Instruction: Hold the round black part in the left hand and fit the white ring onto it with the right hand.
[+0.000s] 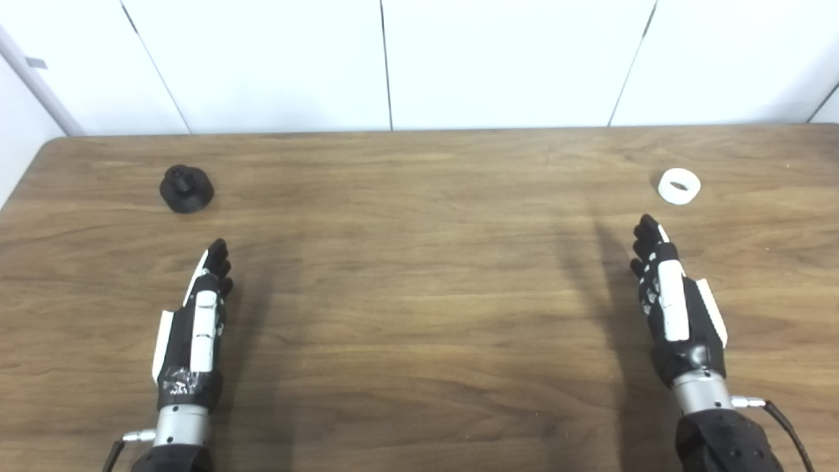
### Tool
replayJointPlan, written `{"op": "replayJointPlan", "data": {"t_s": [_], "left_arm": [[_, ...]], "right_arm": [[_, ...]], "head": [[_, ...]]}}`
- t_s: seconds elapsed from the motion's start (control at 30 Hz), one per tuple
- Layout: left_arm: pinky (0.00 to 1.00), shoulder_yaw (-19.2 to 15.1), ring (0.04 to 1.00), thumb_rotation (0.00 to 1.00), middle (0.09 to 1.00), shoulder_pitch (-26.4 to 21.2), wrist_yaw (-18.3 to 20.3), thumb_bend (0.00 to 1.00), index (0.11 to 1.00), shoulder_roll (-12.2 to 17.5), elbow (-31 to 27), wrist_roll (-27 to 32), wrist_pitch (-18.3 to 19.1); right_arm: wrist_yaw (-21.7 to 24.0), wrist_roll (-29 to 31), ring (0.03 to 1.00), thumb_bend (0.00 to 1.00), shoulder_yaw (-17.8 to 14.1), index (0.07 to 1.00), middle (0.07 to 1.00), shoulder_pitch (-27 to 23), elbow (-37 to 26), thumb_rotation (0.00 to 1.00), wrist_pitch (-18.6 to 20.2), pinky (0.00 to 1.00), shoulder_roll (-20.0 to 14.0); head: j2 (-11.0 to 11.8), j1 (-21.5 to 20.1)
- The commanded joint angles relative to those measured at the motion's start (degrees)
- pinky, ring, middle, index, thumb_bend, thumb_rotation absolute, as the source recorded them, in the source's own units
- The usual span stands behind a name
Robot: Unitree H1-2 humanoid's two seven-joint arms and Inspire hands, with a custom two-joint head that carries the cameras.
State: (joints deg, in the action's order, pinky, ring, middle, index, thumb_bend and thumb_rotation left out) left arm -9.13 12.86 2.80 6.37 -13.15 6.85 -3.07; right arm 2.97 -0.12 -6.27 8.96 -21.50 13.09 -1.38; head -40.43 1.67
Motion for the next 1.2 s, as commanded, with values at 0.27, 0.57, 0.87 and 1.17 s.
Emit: {"op": "replayJointPlan", "data": {"t_s": [0.27, 0.57, 0.87, 1.17], "left_arm": [[1.00, -0.2, 0.993, 0.93, 0.984, 0.8, -0.2, 0.43, 0.970, 0.2, -1.3, -0.4, -2.1], [1.00, 1.0, 0.995, 0.91, 0.986, 1.3, -0.2, 0.43, 0.972, -0.6, -0.2, -1.7, -4.1], [1.00, 3.3, 1.000, 0.86, 0.989, 1.3, -1.4, 0.47, 0.967, -2.2, 1.2, -4.0, -4.8], [1.00, 4.9, 1.000, 0.87, 0.990, 1.0, -3.3, 0.53, 0.974, -2.8, 2.6, -7.0, -5.9]], "right_arm": [[-0.2, 0.6, 0.993, 0.55, 0.1, 0.969, 0.975, 2.4, -1.7, 1.00, -2.3, 1.00, -0.5], [0.3, 1.2, 0.996, 0.51, -0.3, 0.966, 0.975, 3.0, -0.9, 1.00, -3.0, 1.00, -1.4], [2.1, 3.6, 1.000, 0.46, -1.4, 0.992, 0.993, 2.7, 1.5, 1.00, -5.3, 1.00, -2.7], [3.3, 5.5, 1.000, 0.48, -1.9, 1.000, 1.000, 2.3, 2.2, 1.00, -5.4, 1.00, -3.5]], "head": [[0.0, 0.3], [3.5, 6.8], [7.9, 14.5], [9.1, 16.4]]}}
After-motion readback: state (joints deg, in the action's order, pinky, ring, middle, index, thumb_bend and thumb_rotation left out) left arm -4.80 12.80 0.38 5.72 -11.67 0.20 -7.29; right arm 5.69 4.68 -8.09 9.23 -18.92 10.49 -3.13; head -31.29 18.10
